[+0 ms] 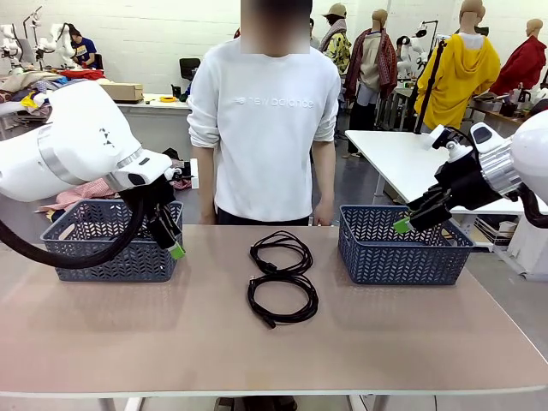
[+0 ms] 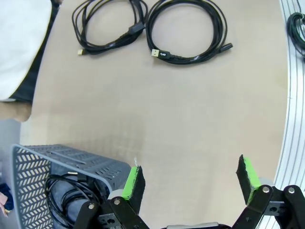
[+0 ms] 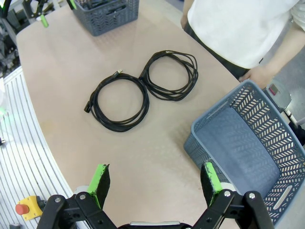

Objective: Organize the cables according to human instructions.
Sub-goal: Pick up a bundle of cables and place it in the basket indicated by the human.

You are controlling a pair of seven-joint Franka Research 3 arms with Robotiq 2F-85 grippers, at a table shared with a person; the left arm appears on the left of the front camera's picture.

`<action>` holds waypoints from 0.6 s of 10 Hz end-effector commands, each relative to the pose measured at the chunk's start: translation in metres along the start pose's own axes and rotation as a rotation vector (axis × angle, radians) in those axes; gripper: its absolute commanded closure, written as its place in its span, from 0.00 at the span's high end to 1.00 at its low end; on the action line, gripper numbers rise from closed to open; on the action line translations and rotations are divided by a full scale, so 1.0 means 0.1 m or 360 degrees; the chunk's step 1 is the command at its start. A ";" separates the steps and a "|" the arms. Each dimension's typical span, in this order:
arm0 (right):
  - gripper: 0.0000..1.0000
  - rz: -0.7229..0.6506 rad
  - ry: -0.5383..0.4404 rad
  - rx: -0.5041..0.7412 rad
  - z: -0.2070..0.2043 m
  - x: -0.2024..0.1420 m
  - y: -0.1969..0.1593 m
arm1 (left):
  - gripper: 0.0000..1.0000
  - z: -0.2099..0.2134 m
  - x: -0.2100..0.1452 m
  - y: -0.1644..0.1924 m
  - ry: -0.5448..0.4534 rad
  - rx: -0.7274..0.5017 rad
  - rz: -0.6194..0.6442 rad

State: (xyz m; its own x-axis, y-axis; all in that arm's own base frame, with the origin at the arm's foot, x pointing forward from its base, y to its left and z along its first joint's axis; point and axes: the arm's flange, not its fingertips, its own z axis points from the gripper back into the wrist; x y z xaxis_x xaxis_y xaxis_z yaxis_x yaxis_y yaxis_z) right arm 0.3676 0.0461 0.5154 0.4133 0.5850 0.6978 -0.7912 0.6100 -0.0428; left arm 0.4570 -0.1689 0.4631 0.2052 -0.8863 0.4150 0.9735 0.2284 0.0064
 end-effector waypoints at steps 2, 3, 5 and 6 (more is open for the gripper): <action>1.00 0.0013 -0.0030 0.0024 -0.01 -0.01 -0.02 | 1.00 0.01 0.00 0.02 -0.0003 0.0001 0.0006; 1.00 0.0013 -0.0030 0.0024 -0.01 -0.01 -0.02 | 1.00 0.01 0.00 0.02 -0.0003 0.0001 0.0006; 1.00 0.0013 -0.0030 0.0024 -0.01 -0.01 -0.02 | 1.00 0.01 0.00 0.02 -0.0003 0.0001 0.0006; 1.00 0.0013 -0.0030 0.0024 -0.01 -0.01 -0.02 | 1.00 0.01 0.00 0.02 -0.0003 0.0001 0.0006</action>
State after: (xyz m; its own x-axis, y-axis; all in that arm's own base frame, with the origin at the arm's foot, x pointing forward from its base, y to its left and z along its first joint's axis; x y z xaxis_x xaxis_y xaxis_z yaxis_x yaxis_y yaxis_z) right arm 0.3676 0.0461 0.5154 0.4133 0.5850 0.6978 -0.7912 0.6100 -0.0428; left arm 0.4570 -0.1689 0.4630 0.2053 -0.8863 0.4150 0.9735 0.2285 0.0064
